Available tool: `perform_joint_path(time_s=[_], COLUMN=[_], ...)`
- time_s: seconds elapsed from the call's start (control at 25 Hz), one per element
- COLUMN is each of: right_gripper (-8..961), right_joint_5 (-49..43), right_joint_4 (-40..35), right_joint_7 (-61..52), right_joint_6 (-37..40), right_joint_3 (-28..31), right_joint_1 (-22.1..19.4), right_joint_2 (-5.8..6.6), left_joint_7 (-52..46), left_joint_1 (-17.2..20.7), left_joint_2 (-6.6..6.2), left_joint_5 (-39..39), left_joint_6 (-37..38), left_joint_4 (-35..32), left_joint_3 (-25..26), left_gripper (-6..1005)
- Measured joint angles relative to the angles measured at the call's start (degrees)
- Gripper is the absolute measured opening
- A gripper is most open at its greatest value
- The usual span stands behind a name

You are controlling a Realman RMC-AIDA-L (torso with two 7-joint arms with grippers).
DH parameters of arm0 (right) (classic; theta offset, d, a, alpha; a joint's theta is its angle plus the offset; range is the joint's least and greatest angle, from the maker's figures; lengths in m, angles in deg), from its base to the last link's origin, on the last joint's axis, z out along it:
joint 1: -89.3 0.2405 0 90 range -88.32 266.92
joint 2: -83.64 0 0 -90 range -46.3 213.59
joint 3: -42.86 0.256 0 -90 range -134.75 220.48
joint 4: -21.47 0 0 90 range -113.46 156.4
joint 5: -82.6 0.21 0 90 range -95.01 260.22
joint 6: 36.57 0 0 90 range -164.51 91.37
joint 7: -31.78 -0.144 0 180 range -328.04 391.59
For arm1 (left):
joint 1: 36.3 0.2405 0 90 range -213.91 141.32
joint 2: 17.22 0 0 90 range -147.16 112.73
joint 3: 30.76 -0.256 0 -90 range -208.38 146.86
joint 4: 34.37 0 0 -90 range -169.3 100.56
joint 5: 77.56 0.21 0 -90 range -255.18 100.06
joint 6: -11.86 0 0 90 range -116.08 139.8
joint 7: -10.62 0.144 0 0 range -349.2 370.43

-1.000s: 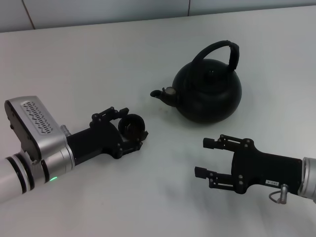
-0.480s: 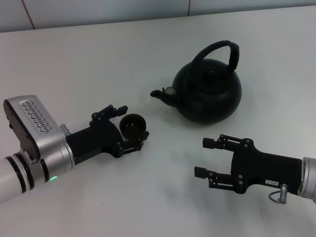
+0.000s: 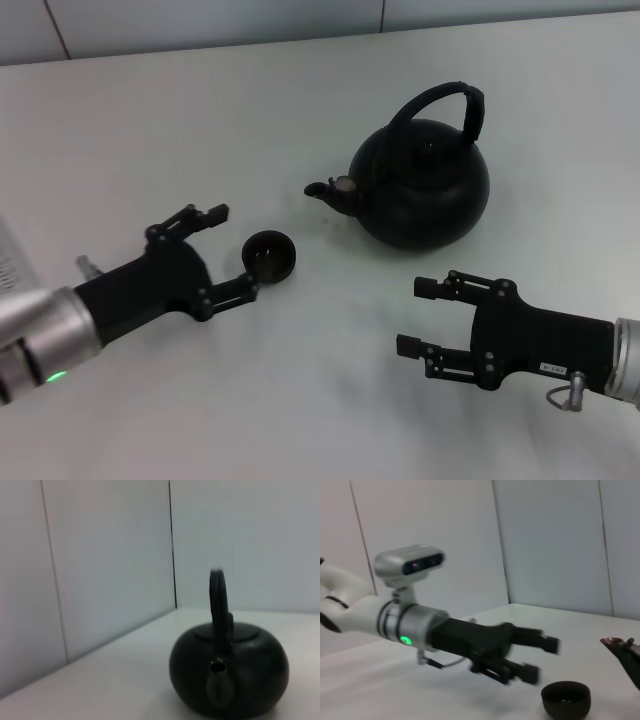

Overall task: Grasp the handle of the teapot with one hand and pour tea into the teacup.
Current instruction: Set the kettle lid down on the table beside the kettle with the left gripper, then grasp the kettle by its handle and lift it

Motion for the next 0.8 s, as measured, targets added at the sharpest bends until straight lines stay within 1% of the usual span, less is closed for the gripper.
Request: perform_joint_path(time_s=[0.04, 0.08, 0.12, 0.16, 0.2, 0.28, 0.32, 0.36, 0.44, 0.48, 0.52, 0.56, 0.64, 0.8], right_gripper=[737, 737, 737, 737, 737, 737, 737, 737, 737, 737, 737, 737, 737, 737], right_joint_5=[0.1, 0.3, 0.3, 0.5, 0.5, 0.7, 0.8, 0.8, 0.9, 1.0, 1.0, 1.0, 1.0, 1.5], right_joint_4=[0.0, -0.1, -0.1, -0.1, -0.1, 0.0, 0.1, 0.1, 0.1, 0.1, 0.1, 0.1, 0.1, 0.2], right_joint_7=[0.0, -0.1, -0.1, -0.1, -0.1, -0.2, -0.2, -0.2, -0.2, -0.2, -0.2, -0.2, -0.3, -0.3], right_joint_6=[0.0, 0.0, 0.0, 0.0, 0.0, -0.1, -0.2, -0.2, -0.3, -0.3, -0.3, -0.3, -0.3, -0.4], right_joint_3=[0.0, 0.0, 0.0, 0.0, 0.0, 0.0, 0.0, 0.0, 0.0, 0.0, 0.0, 0.0, 0.0, 0.0], right_joint_1=[0.0, 0.0, 0.0, 0.0, 0.0, -0.1, -0.1, -0.1, -0.2, -0.2, -0.2, -0.2, -0.3, -0.6], right_joint_2=[0.00, 0.00, 0.00, 0.00, 0.00, 0.00, 0.00, 0.00, 0.00, 0.00, 0.00, 0.00, -0.01, -0.08], left_joint_7=[0.0, -1.5, -1.5, -2.2, -2.2, -3.4, -3.4, -4.9, -4.9, -6.0, -6.0, -7.7, -8.0, -8.2], left_joint_1=[0.0, 3.4, 3.4, 5.7, 5.7, 7.9, 7.9, 9.3, 9.3, 10.4, 10.4, 12.4, 12.7, 12.8], left_joint_2=[0.00, -0.05, -0.05, -0.13, -0.13, -0.21, -0.21, -0.49, -0.49, -0.86, -0.86, -3.04, -3.30, -3.34], left_joint_5=[0.0, 0.0, 0.0, 0.0, 0.0, -0.1, -0.1, -0.1, -0.1, -0.1, -0.1, -0.2, -0.1, 0.3], left_joint_6=[0.0, 7.4, 7.4, 12.1, 12.1, 16.5, 16.5, 19.4, 19.4, 21.0, 21.0, 25.1, 25.6, 25.9], left_joint_4=[0.0, -5.0, -5.0, -8.1, -8.1, -11.5, -11.5, -13.8, -13.8, -15.0, -15.0, -15.4, -15.6, -16.0], left_joint_3=[0.0, -0.1, -0.1, 0.0, 0.0, 0.1, 0.1, 0.2, 0.2, 0.1, 0.1, -0.2, -0.2, -0.5], left_gripper=[863, 863, 863, 864, 864, 864, 864, 864, 864, 864, 864, 864, 864, 864])
